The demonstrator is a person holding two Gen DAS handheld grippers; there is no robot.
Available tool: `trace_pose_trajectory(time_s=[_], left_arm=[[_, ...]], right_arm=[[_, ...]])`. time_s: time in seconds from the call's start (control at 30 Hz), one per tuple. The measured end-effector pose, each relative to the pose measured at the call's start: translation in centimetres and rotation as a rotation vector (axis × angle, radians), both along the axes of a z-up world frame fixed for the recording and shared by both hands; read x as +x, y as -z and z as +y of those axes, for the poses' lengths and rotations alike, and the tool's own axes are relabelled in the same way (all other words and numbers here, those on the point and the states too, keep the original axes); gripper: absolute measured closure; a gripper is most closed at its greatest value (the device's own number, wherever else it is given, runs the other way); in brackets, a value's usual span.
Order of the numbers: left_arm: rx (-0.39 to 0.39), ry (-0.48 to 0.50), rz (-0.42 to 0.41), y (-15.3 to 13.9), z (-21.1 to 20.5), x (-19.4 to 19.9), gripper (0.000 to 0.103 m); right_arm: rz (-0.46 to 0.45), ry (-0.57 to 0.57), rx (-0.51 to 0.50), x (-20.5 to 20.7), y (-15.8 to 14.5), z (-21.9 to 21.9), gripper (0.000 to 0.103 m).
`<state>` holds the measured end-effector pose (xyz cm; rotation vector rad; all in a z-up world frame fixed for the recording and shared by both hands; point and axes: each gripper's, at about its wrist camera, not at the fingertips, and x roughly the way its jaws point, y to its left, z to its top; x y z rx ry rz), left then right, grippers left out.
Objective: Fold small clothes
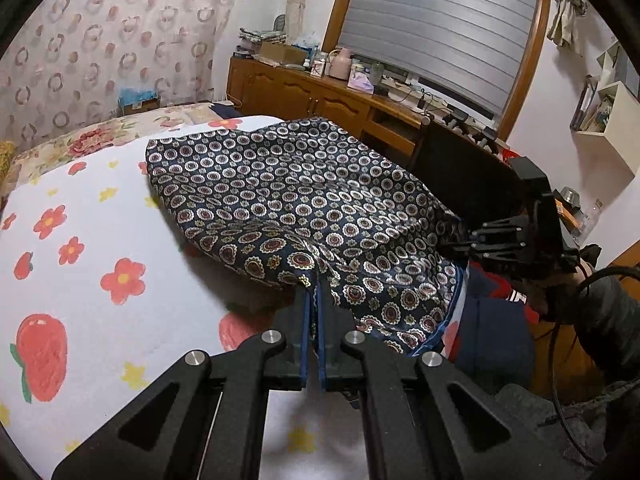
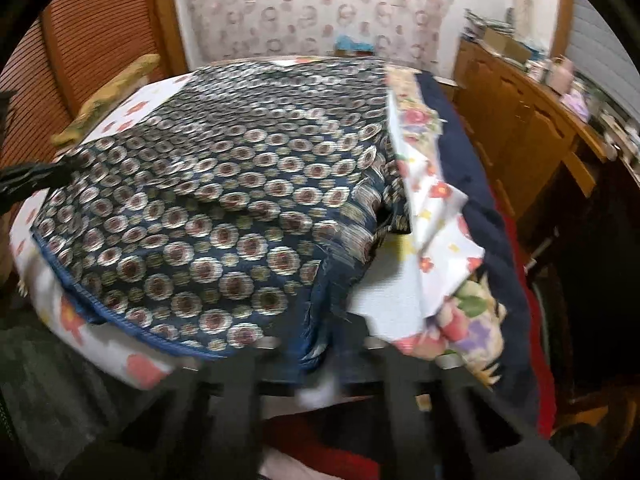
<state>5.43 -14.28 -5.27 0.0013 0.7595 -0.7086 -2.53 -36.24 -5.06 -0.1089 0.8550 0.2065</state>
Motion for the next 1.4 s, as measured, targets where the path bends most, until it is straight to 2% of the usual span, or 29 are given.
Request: trace_pose_trajectory(time_s=[0.13,0.33,0.47,0.57,0.8,1.0,1.17,1.27,1.3,1.33,1.4], left_arm=[[-0.014,-0.014,-0.022,-0.9,0.1,0.3,0.099],[-0.058,-0.064,-0.062,-3.2,0.5,2.5,0.099],[-0.065,-0.107,-0.073,-4.1,1.3,5.4,0.099],[-0.063,-0.14,-0.057,-4.1,1.8,8.2,0.099],[-0.019,-0.191,-0.034,-2.6,2.5,13.2,0.099],[0.001,-0.215,0.005,-1.2,2.6,15.7,0.099],[0.023,-0.218,0.023,-0.4,2.4,16.5,0.099],[0.021,-0.196,0.036,-0.5,2.5,16.9,0.095],[0.022,-0.189,0.035,-0.6,2.6,16.9,0.089],[0.025,-0.187,0.034,-0.7,2.8,17.0,0.073],[0.023,-0.195,0.014,-1.1,3.2,17.0,0.054]], right_arm=[[-0.029,-0.022,0.075,-0.3,-1.0,-0.5,0.1],[-0.18,-0.016,0.181,-0.1,-5.7,-1.8,0.1],[-0.278,-0.014,0.201,1.8,-8.3,-1.8,0.1],[-0.313,-0.008,0.219,4.5,-9.3,-1.7,0.1],[-0.316,-0.014,0.178,10.9,-8.8,0.2,0.1],[-0.283,-0.025,0.153,14.4,-7.6,0.3,0.1],[-0.261,-0.031,0.147,15.2,-7.5,-0.3,0.1],[-0.252,-0.025,0.151,15.7,-7.5,-0.5,0.1],[-0.25,-0.025,0.153,15.9,-7.7,-0.5,0.1],[-0.247,-0.023,0.154,16.1,-7.8,-0.5,0.099],[-0.247,-0.015,0.152,16.1,-8.1,-0.3,0.098]])
